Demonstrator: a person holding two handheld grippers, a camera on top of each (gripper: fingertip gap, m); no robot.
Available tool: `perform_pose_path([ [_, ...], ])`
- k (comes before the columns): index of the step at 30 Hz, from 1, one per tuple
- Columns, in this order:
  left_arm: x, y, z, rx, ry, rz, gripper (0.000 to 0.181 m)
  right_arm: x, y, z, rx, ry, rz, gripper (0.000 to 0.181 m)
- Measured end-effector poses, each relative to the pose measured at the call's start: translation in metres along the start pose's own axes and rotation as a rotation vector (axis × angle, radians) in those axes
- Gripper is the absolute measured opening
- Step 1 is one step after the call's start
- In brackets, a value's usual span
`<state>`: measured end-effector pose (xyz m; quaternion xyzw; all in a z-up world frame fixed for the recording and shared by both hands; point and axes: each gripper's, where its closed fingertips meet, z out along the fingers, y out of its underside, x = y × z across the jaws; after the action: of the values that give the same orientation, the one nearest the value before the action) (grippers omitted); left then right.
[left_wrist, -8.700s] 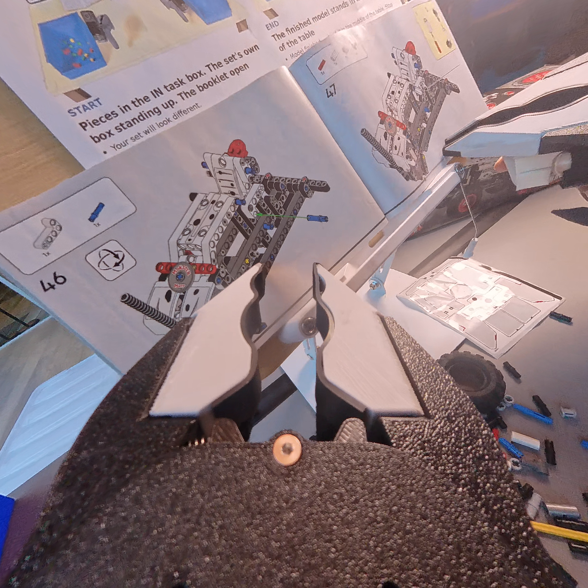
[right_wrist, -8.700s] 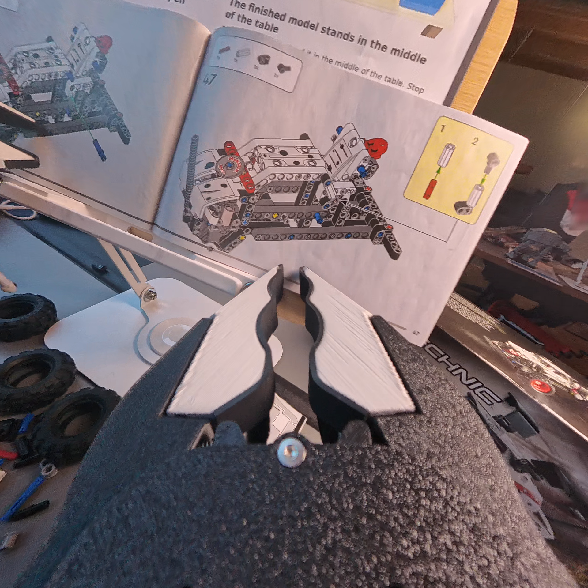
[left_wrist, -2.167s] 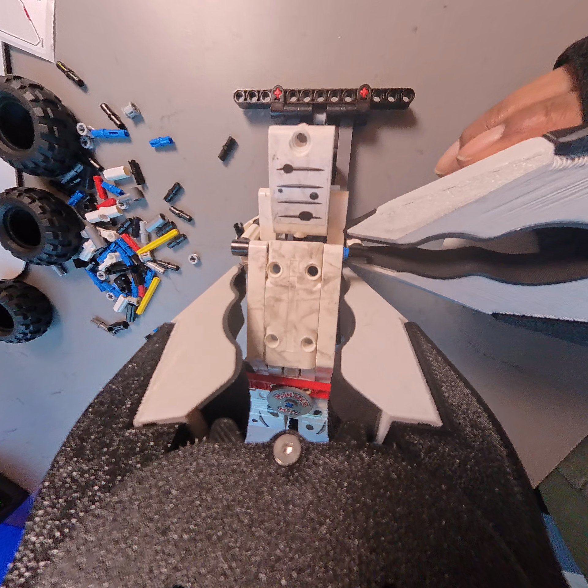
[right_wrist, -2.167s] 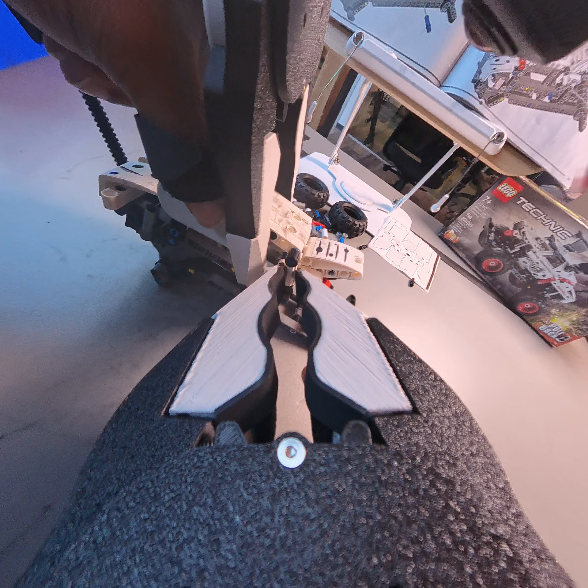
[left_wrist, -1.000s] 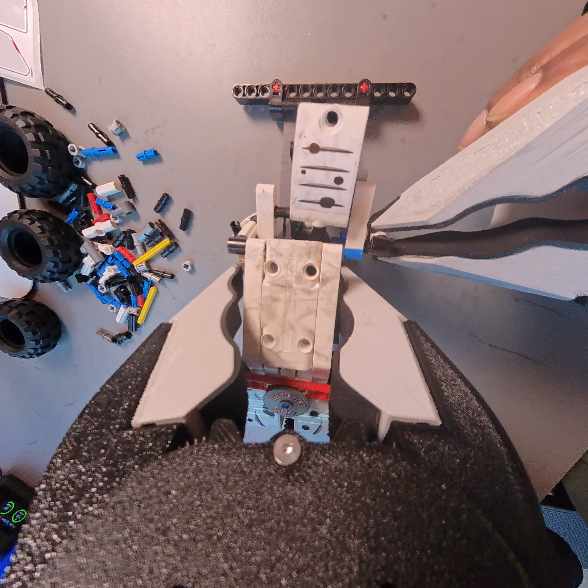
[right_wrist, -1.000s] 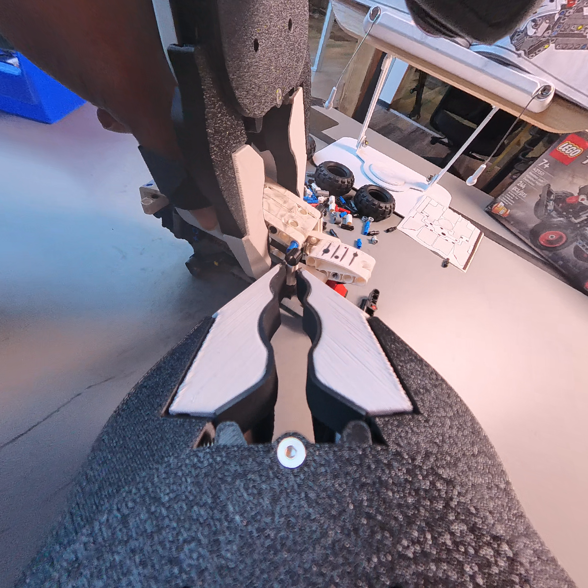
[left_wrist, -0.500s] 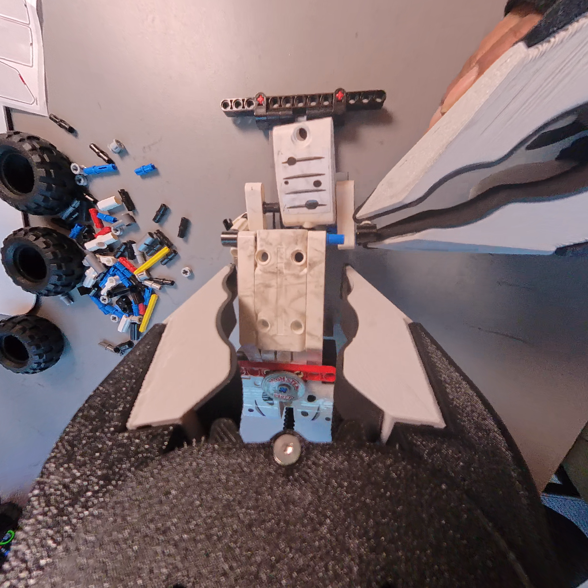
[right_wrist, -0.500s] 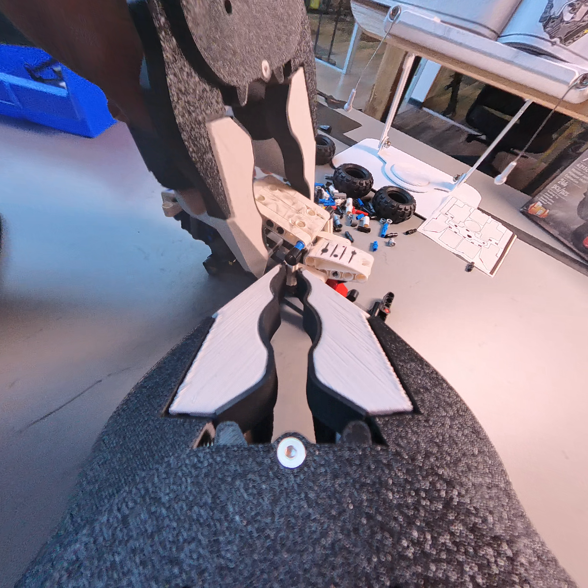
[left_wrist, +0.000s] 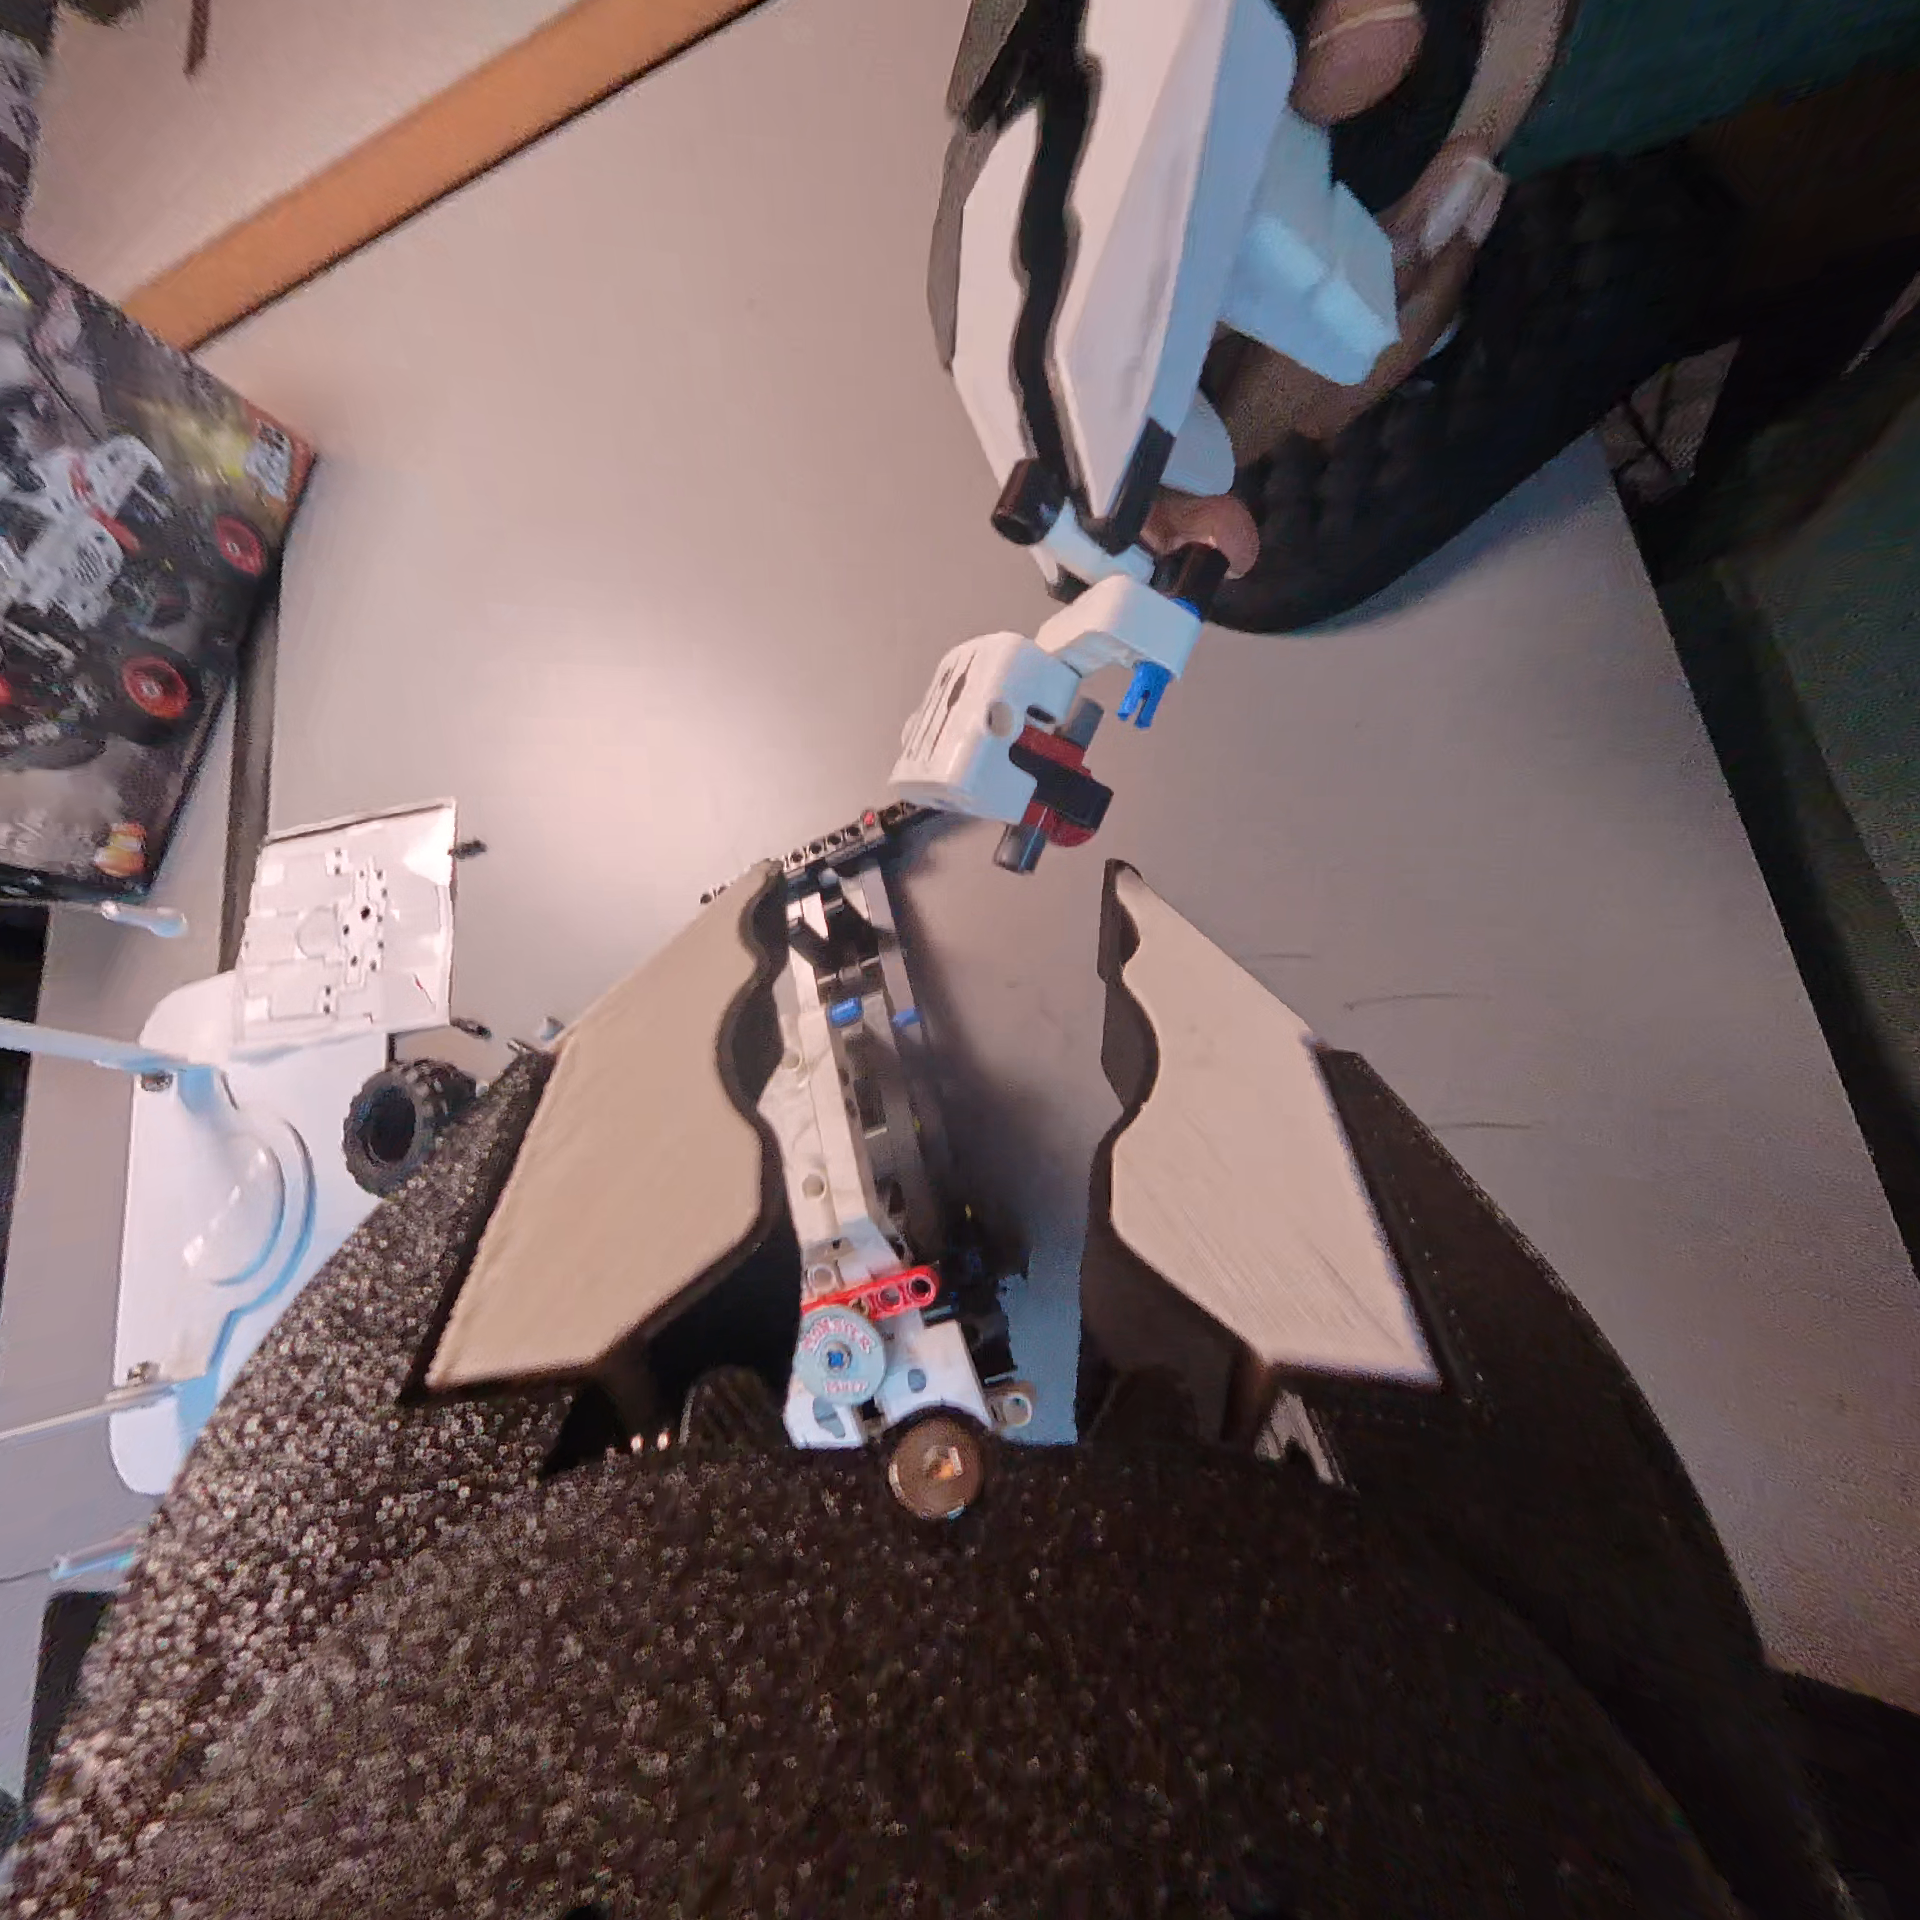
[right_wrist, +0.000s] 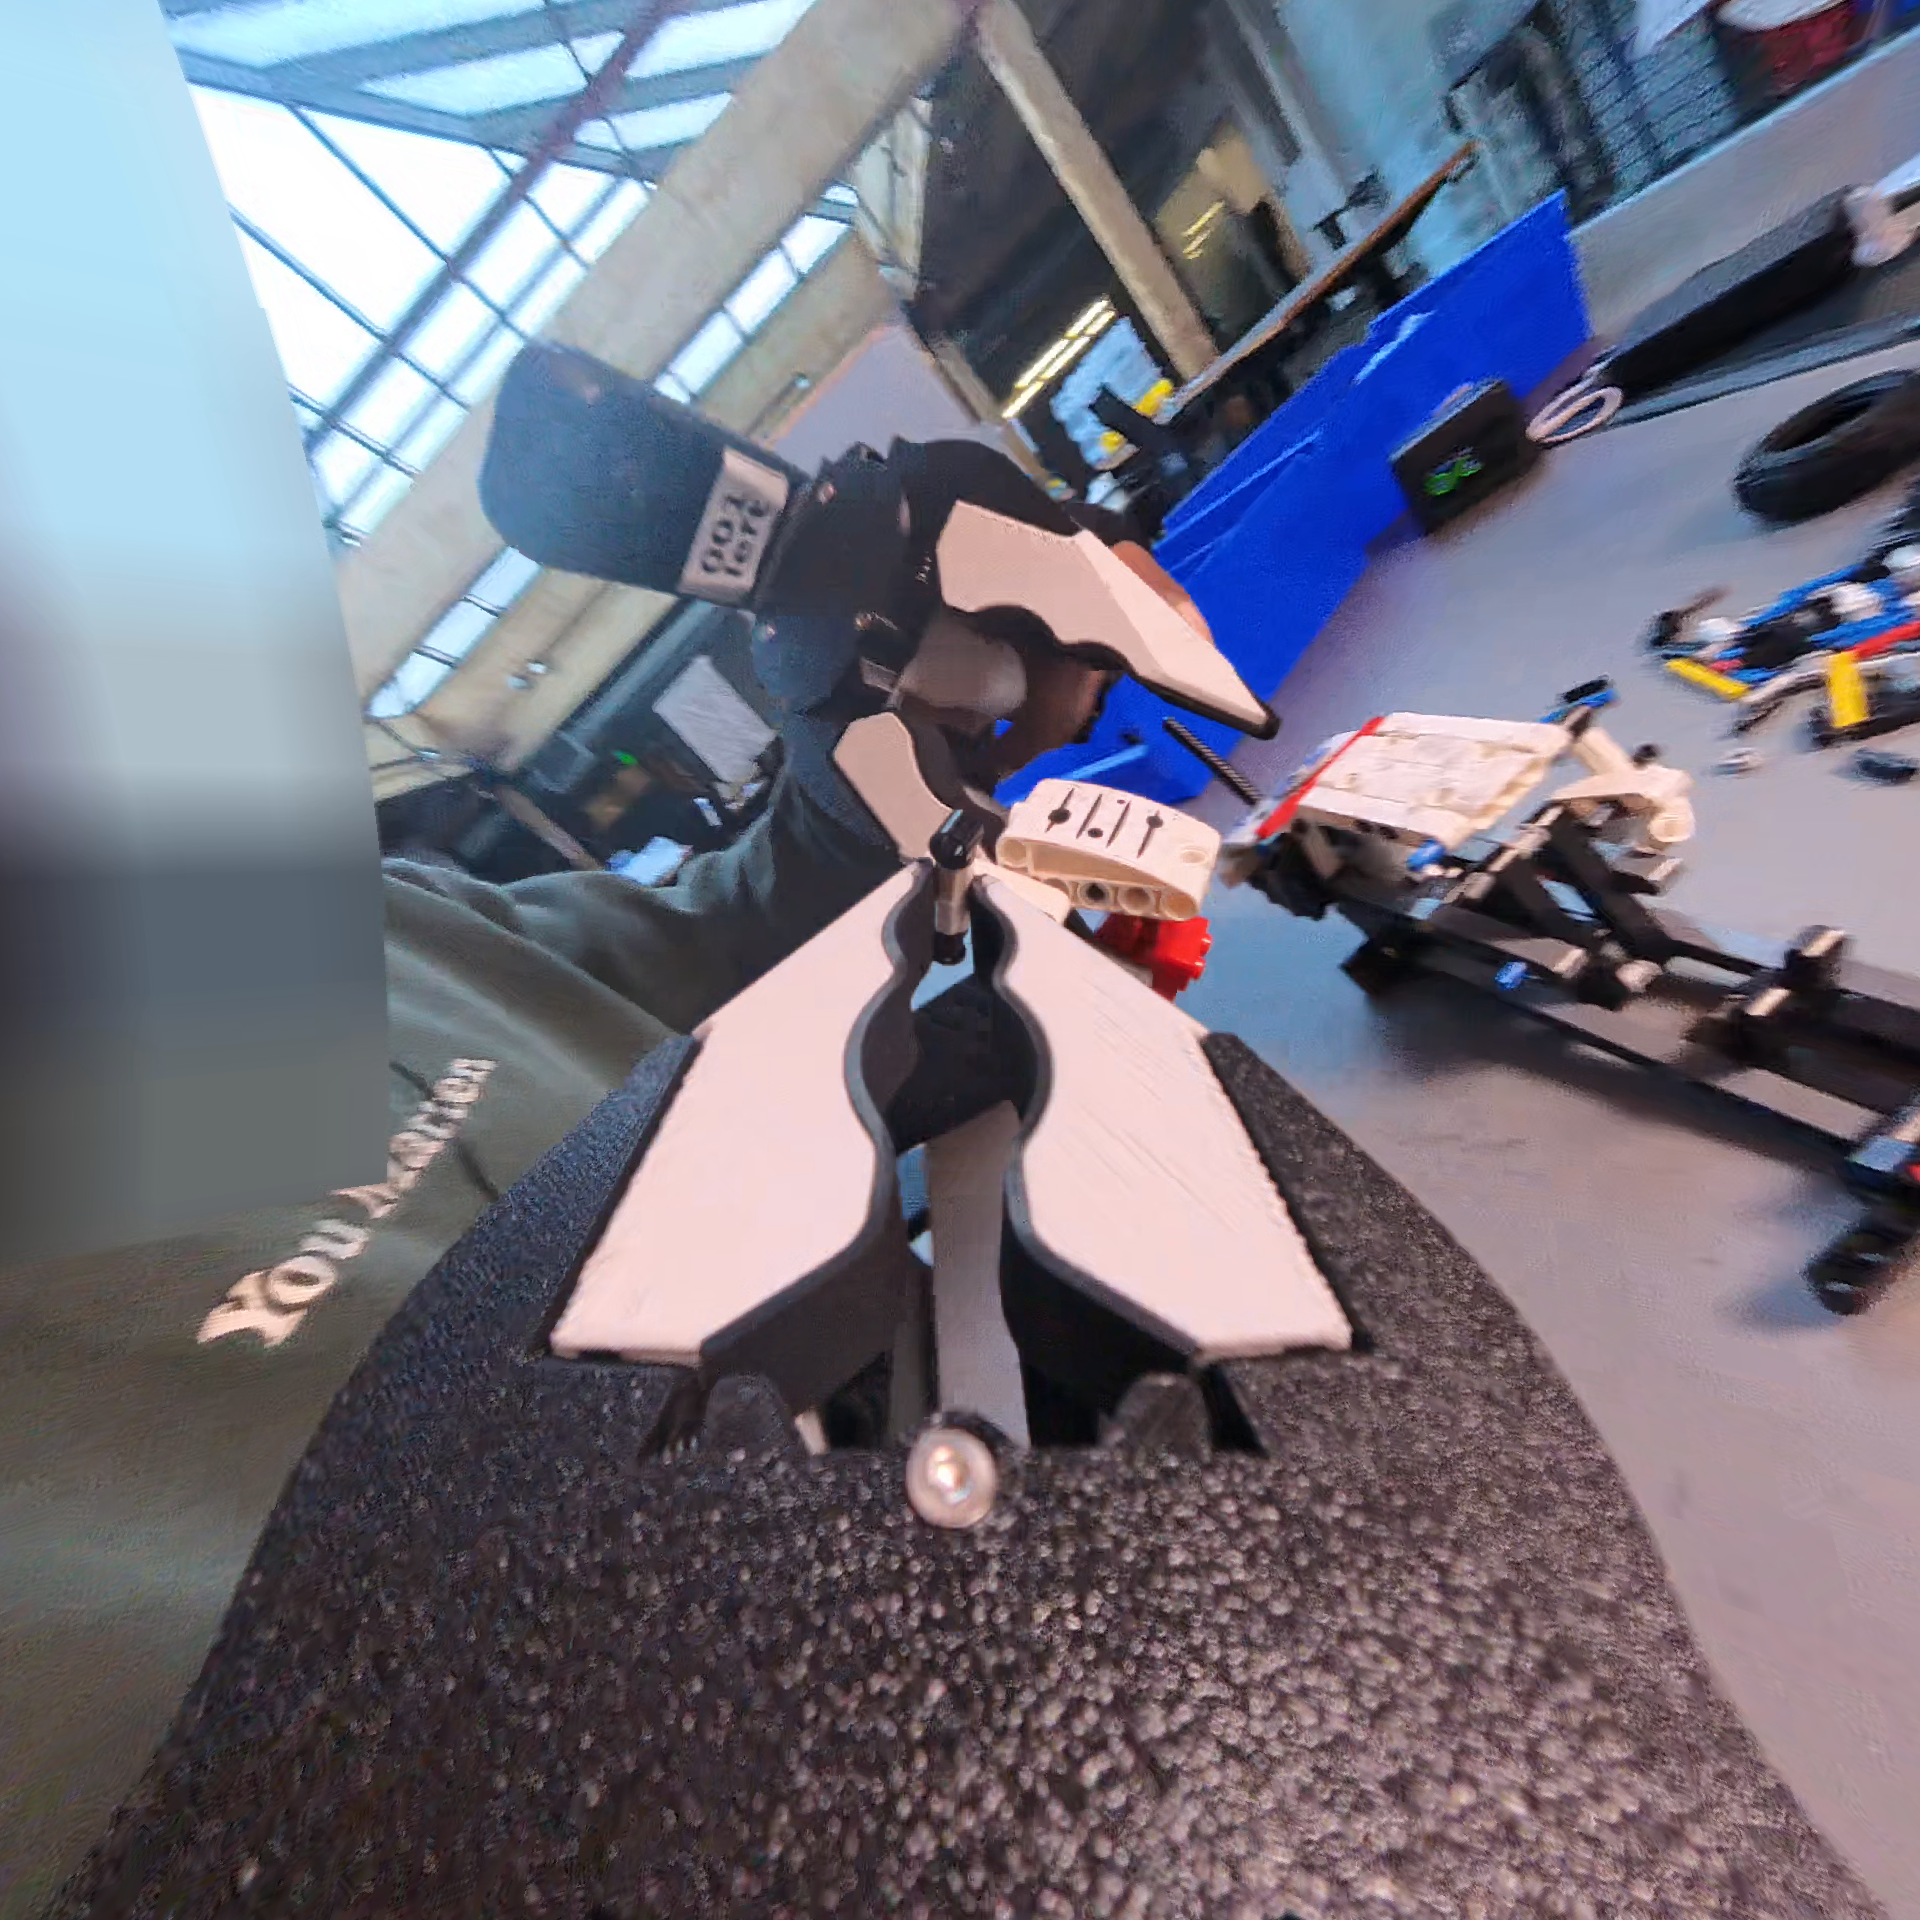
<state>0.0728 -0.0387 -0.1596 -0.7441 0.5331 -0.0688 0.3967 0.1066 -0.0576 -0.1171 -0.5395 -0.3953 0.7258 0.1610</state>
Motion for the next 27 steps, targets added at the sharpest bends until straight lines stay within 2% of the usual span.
perform_pose_path([
  [3, 0.011, -0.021, -0.006, 0.112, -0.011, 0.047, 0.050, -0.013, -0.001, 0.003, -0.003, -0.114, 0.075, 0.005],
  [5, 0.014, -0.029, -0.008, 0.157, -0.025, 0.071, 0.035, -0.019, 0.000, 0.006, -0.011, -0.169, 0.112, 0.005],
  [6, 0.017, -0.030, -0.009, 0.163, -0.020, 0.076, 0.026, -0.019, -0.001, 0.008, -0.008, -0.183, 0.122, 0.005],
  [9, 0.018, -0.028, -0.009, 0.171, -0.010, 0.023, 0.022, -0.016, 0.000, 0.010, -0.022, -0.163, 0.091, 0.005],
  [12, 0.022, -0.021, -0.008, 0.195, 0.059, -0.128, 0.019, -0.006, -0.003, 0.008, -0.035, -0.006, -0.172, 0.012],
  [13, 0.024, -0.020, -0.008, 0.208, 0.087, -0.181, 0.019, -0.009, -0.004, 0.005, -0.043, 0.025, -0.297, 0.021],
  [16, 0.027, -0.016, -0.006, 0.224, 0.163, -0.311, 0.018, -0.023, -0.002, 0.003, -0.099, 0.071, -0.666, 0.027],
  [18, 0.031, -0.016, -0.003, 0.234, 0.212, -0.359, 0.018, -0.025, 0.003, 0.006, -0.167, 0.092, -0.824, 0.028],
  [21, 0.037, -0.023, -0.002, 0.271, 0.264, -0.393, 0.018, -0.012, 0.009, 0.012, -0.273, 0.138, -0.917, 0.025],
  [23, 0.037, -0.022, 0.000, 0.265, 0.258, -0.392, 0.018, -0.009, 0.006, 0.013, -0.269, 0.139, -0.910, 0.015],
  [27, 0.037, -0.021, 0.001, 0.285, 0.251, -0.431, 0.018, -0.006, 0.007, 0.013, -0.270, 0.105, -0.856, 0.013],
])
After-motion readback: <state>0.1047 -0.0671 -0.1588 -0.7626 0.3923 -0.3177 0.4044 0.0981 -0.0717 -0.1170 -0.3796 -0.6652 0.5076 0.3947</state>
